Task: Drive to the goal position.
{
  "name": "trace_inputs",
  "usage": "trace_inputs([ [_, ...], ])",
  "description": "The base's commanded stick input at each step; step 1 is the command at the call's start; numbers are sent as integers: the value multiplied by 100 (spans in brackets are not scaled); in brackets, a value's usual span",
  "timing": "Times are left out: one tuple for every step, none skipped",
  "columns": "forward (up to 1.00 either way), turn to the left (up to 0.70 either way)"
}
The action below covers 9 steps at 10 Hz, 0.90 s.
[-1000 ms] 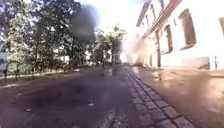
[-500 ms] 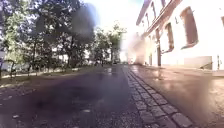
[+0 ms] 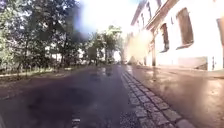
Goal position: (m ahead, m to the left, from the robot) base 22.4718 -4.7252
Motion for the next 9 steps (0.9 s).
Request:
trace_inputs([
  [50,0],
  [50,0],
  [50,0],
  [50,0],
  [50,0],
  [50,32],
  [50,22],
  [50,0],
  [50,0],
])
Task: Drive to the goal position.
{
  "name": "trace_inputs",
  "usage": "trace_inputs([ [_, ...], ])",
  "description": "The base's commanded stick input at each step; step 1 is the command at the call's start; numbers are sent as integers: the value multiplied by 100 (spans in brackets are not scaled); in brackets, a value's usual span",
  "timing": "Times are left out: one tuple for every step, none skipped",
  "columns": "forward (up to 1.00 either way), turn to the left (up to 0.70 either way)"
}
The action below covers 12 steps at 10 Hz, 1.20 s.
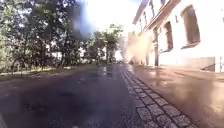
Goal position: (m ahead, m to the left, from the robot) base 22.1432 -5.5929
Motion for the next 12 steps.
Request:
trace_inputs([
  [50,0],
  [50,0],
  [50,0],
  [50,0],
  [50,0],
  [50,0],
  [50,0],
  [50,0],
  [50,0],
  [50,0],
  [50,0],
  [50,0],
])
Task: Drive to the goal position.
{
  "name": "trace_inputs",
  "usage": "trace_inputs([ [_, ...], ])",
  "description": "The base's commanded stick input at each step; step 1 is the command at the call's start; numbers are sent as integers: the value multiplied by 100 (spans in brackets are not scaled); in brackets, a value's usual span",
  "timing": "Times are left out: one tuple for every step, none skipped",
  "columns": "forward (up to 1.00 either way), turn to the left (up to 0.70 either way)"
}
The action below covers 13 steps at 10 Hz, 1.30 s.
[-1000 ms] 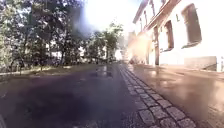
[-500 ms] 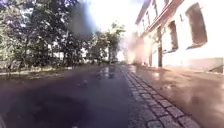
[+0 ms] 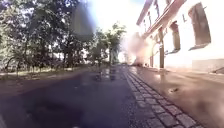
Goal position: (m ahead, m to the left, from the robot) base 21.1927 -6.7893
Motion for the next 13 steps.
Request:
trace_inputs([
  [50,0],
  [50,0],
  [50,0],
  [50,0],
  [50,0],
  [50,0],
  [50,0],
  [50,0],
  [50,0],
  [50,0],
  [50,0],
  [50,0],
  [50,0],
])
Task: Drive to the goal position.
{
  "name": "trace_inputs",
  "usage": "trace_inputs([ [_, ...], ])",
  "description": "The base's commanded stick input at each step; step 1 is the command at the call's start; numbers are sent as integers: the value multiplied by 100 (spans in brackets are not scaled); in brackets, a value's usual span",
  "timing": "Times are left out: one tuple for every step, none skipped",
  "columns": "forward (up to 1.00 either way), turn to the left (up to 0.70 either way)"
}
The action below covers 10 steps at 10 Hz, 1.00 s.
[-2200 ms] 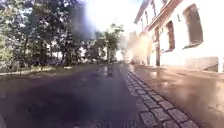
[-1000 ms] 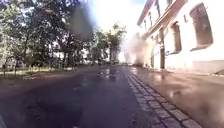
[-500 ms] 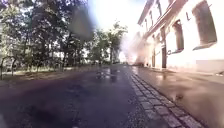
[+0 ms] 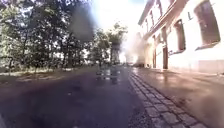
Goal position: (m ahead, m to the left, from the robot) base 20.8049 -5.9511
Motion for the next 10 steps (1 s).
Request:
trace_inputs([
  [50,0],
  [50,0],
  [50,0],
  [50,0],
  [50,0],
  [50,0],
  [50,0],
  [50,0],
  [50,0],
  [50,0],
])
